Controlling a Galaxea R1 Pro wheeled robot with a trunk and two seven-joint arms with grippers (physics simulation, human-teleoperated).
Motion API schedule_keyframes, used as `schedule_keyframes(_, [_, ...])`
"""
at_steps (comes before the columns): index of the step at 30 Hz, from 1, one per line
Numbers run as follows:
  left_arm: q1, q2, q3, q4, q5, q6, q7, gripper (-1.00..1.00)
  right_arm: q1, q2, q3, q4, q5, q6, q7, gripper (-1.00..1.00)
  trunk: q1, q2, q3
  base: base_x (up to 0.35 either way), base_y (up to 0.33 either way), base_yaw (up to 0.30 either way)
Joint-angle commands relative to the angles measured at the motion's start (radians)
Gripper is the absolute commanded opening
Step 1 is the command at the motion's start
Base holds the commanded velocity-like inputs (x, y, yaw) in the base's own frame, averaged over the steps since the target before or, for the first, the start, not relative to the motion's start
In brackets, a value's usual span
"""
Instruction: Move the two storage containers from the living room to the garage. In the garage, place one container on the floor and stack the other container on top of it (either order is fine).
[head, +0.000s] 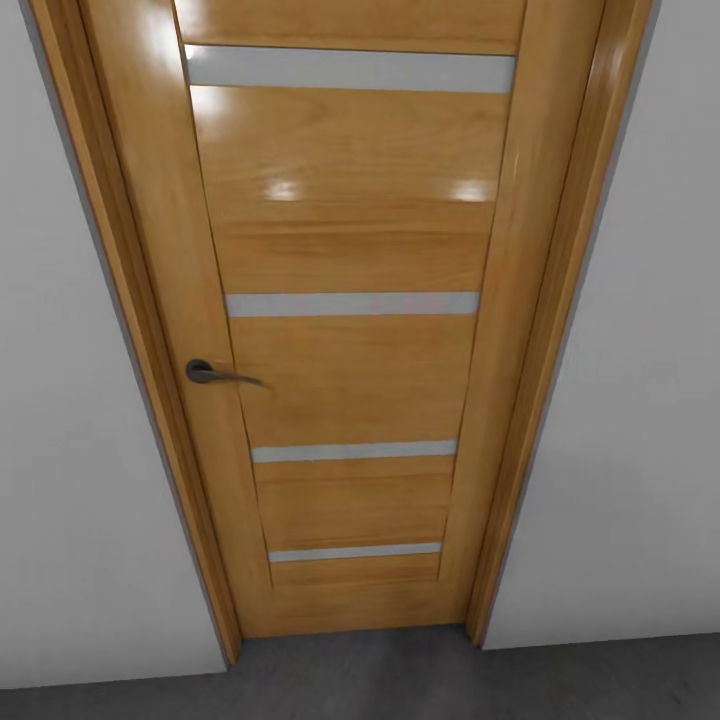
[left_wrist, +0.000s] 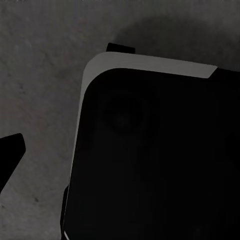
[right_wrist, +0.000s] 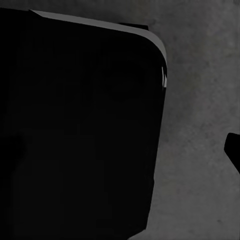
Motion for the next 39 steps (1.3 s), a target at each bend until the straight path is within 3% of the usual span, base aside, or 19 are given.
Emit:
schedule_keyframes(1, [0.0,0.0,0.0,0.0,0.006,-0.002,0.001,1.0,0.0,0.0,0.0,0.0,0.009,-0.002,0.0,1.0,0.0,0.0,-0.001,0.0,0.0,0.0])
schedule_keyframes(9, [0.0,-0.002,0.0,0.0,0.006,-0.003,0.001,1.0,0.0,-0.004,-0.001,-0.002,0.01,-0.006,0.0,1.0,0.0,0.0,-0.001,0.0,0.0,0.0])
schedule_keyframes(14, [0.0,-0.002,0.001,0.0,0.006,-0.003,0.001,1.0,0.0,-0.005,-0.003,-0.069,0.01,0.003,0.005,1.0,0.0,0.0,-0.001,0.0,0.0,0.0])
schedule_keyframes(21, [0.0,-0.003,0.001,0.0,0.006,-0.003,0.0,1.0,0.0,-0.009,-0.008,-0.254,0.005,0.031,0.005,1.0,0.0,0.0,-0.001,0.0,0.0,0.0])
schedule_keyframes(26, [0.0,-0.003,0.002,0.0,0.006,-0.003,0.0,1.0,-0.007,-0.013,-0.013,-0.46,0.002,0.176,-0.012,1.0,0.0,0.0,-0.001,0.0,0.0,0.0])
schedule_keyframes(29, [0.0,-0.003,0.001,0.0,0.006,-0.003,0.0,1.0,-0.05,-0.013,-0.014,-0.575,0.001,0.284,-0.026,1.0,0.0,0.0,-0.001,0.0,0.0,0.0])
schedule_keyframes(32, [0.0,-0.003,0.002,0.0,0.006,-0.003,0.0,1.0,-0.118,-0.01,-0.015,-0.613,-0.001,0.331,-0.031,1.0,0.0,0.0,-0.001,0.0,0.0,0.0])
schedule_keyframes(39, [0.0,-0.003,0.001,0.0,0.006,-0.003,0.0,1.0,-0.307,0.003,-0.007,-0.597,0.003,0.379,-0.048,1.0,0.0,0.0,-0.001,0.0,0.0,0.0])
